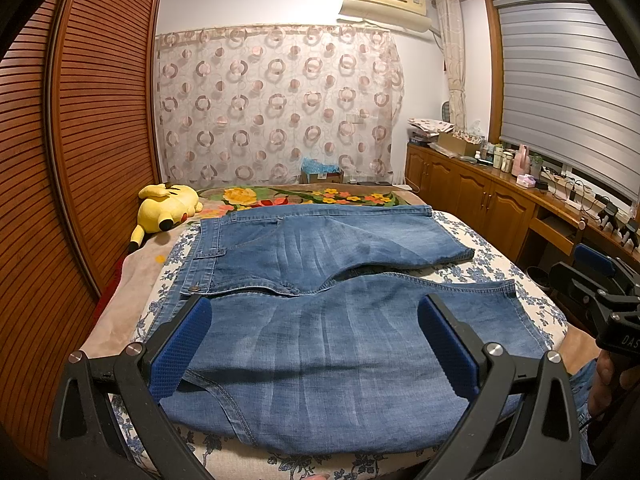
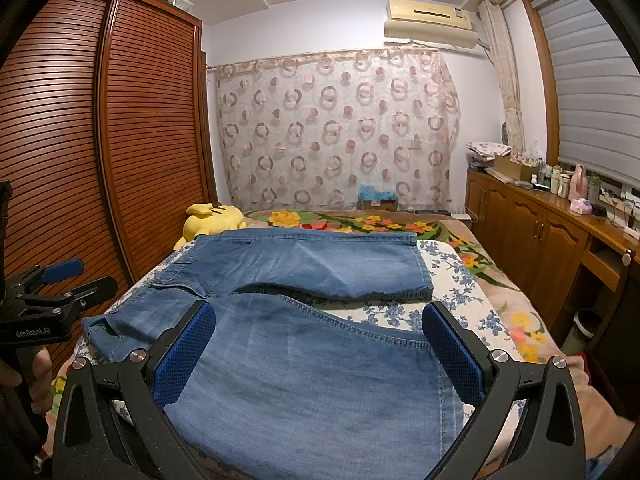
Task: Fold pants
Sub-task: 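Lower the left tool to the jeans waistband edge and close on it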
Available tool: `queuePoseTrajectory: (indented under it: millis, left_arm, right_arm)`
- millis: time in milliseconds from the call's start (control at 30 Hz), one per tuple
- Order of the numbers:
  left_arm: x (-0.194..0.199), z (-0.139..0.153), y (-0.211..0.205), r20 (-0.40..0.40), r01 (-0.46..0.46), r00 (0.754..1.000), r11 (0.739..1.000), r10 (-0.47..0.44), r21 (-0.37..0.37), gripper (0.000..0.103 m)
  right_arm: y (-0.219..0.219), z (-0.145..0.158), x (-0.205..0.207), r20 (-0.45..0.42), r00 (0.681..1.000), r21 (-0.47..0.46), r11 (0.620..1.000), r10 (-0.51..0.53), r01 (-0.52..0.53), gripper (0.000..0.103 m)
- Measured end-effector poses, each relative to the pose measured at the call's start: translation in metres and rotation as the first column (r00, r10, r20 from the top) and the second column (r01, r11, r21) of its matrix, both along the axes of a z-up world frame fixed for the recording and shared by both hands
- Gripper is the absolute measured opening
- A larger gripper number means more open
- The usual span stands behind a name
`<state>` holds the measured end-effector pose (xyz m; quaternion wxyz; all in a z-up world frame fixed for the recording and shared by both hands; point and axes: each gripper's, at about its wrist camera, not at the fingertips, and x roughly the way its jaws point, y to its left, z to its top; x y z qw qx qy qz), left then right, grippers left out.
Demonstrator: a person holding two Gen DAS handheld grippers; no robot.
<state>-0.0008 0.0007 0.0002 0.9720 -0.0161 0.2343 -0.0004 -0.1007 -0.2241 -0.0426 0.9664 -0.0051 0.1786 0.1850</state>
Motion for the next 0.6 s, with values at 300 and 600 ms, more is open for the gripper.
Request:
queuePoseTrajectory:
  millis: [300, 600]
  left_arm:
    - [0.002, 0.002, 0.008, -0.054, -0.018, 0.998, 1.000, 0.018, 0.005, 0.103]
    - [0.014, -0.026, 0.043, -0.100, -0.075, 0.992, 0.997, 0.074, -0.002, 0.103]
  right_arm:
    - [-0.001, -0.009, 0.012, -0.028, 1.000, -0.032, 0.999, 0.004, -0.004, 0.103]
    - [-0.006, -0.022, 0.037, -0.103, 0.994, -0.068, 0.997, 0.021, -0.029, 0.103]
